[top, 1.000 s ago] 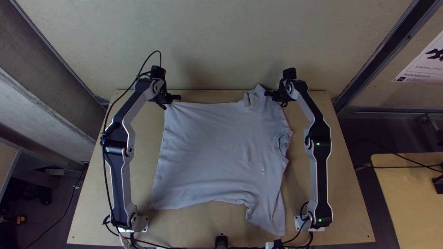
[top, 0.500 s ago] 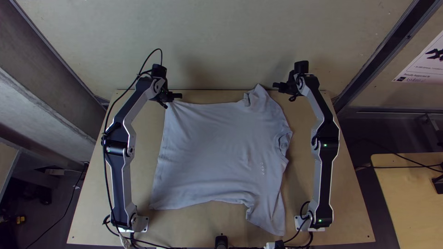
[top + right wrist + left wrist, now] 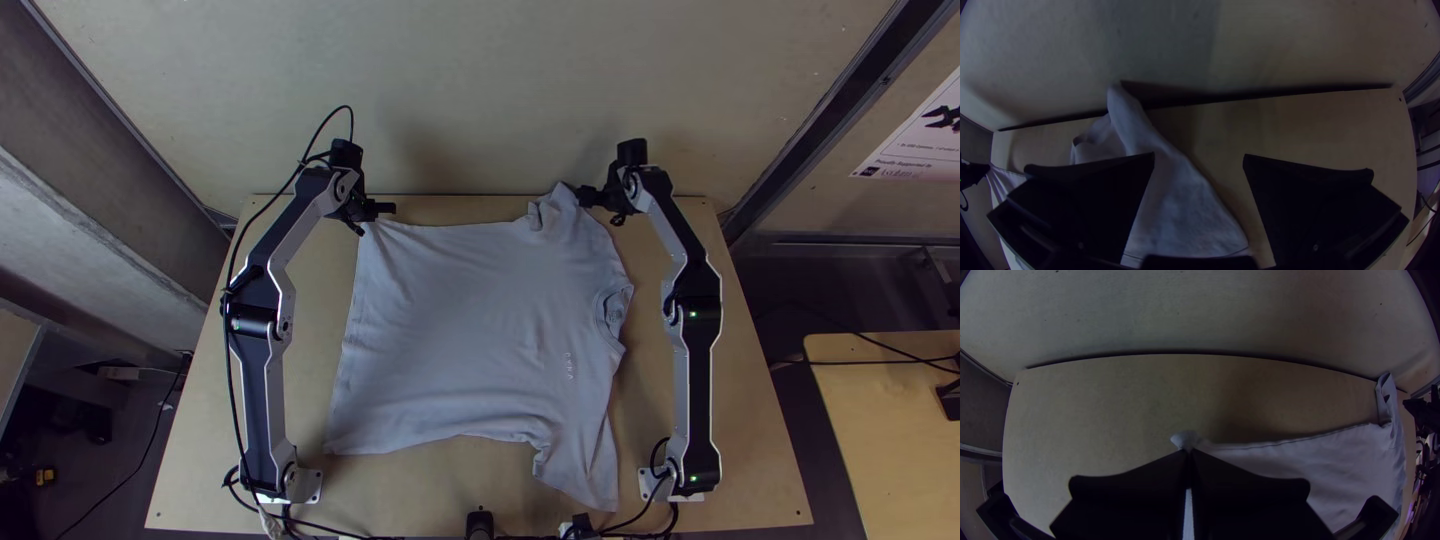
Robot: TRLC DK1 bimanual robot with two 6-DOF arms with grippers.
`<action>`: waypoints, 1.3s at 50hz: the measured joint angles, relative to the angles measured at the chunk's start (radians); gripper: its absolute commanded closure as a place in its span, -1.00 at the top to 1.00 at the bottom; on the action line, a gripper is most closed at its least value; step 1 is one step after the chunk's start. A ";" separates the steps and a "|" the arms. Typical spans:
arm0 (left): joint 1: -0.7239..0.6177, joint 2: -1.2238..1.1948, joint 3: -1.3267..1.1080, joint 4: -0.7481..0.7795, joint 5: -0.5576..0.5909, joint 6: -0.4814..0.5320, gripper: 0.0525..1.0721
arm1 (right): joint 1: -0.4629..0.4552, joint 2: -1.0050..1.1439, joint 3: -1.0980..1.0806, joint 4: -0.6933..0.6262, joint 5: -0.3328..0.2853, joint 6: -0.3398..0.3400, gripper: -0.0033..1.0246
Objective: Fold the t-shirt
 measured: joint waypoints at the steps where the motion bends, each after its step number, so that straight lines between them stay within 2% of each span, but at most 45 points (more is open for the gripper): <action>1: 0.000 0.000 0.000 0.000 0.000 0.000 -0.95 | 0.003 0.003 0.000 0.000 0.004 0.000 0.67; 4: 0.000 0.000 0.000 0.000 0.000 0.000 -0.95 | 0.012 0.018 0.000 -0.001 0.015 0.000 0.67; 8: 0.000 0.000 0.000 0.000 0.000 0.000 -0.95 | 0.019 0.039 0.000 -0.014 0.023 -0.003 0.49; 10: 0.000 0.000 0.000 0.000 0.000 0.000 -0.95 | 0.026 0.043 0.002 -0.014 0.025 -0.004 0.47; 12: 0.000 0.000 0.000 0.000 0.000 0.000 -0.95 | 0.029 0.044 0.006 -0.023 0.026 -0.005 0.29; 16: 0.000 0.000 0.000 0.000 0.000 0.000 -0.95 | 0.038 0.048 0.008 -0.024 0.034 -0.014 -0.24; 22: 0.000 0.000 0.000 0.000 0.000 0.000 -0.95 | 0.045 0.051 0.012 -0.032 0.034 -0.049 -0.91; 23: 0.000 0.000 0.000 0.000 0.000 0.000 -0.95 | 0.047 0.051 0.012 -0.034 0.034 -0.055 -0.95; 44: 0.000 0.000 0.008 0.000 0.000 0.000 -0.95 | 0.059 0.048 0.012 -0.034 0.030 -0.066 -0.95; 57: 0.000 0.000 0.009 0.039 0.000 0.000 -0.95 | 0.012 0.023 0.012 -0.029 0.042 -0.056 -0.95; 65: 0.000 0.006 0.028 0.074 0.000 -0.001 -0.95 | -0.020 0.003 0.012 0.017 0.052 -0.052 -0.95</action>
